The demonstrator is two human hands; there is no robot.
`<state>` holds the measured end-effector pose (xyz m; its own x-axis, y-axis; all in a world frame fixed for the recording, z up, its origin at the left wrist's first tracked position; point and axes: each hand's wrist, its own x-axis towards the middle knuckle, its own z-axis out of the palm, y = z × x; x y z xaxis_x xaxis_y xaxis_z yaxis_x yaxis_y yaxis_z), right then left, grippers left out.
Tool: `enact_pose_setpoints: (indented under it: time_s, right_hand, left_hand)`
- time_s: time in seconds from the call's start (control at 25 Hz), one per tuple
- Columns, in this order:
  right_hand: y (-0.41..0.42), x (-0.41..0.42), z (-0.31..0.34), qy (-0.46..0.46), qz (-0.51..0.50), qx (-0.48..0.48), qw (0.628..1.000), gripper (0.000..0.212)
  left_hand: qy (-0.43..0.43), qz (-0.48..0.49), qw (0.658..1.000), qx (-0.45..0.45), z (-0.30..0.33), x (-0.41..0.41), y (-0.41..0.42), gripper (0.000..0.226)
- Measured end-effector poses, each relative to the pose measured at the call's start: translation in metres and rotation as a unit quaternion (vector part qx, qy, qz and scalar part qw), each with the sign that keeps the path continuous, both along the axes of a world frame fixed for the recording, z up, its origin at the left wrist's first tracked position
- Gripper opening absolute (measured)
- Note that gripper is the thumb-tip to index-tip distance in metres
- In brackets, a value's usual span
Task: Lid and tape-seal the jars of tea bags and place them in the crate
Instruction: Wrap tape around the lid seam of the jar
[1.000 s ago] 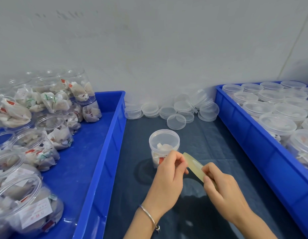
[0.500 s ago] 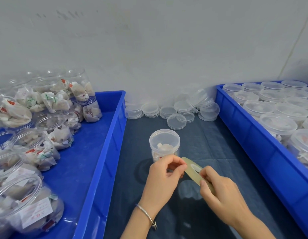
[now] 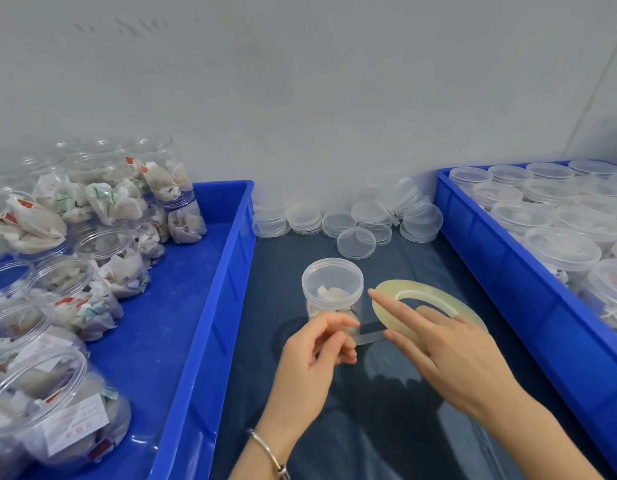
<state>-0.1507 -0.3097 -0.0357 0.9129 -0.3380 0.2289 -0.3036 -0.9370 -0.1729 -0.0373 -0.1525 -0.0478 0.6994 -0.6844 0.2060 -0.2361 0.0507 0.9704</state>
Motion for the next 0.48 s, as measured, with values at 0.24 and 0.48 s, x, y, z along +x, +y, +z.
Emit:
enact_pose_setpoints:
  time_s: [0.24, 0.48]
  right_hand:
    - [0.009, 0.006, 0.000, -0.017, -0.002, -0.073, 0.997, 0.051]
    - [0.008, 0.026, 0.004, -0.074, -0.045, -0.182, 0.979, 0.052]
  left_hand:
    - [0.040, 0.052, 0.998, -0.021, -0.009, -0.002, 0.005, 0.009]
    - [-0.023, 0.164, 0.986, -0.008, -0.008, 0.020, -0.004, 0.014]
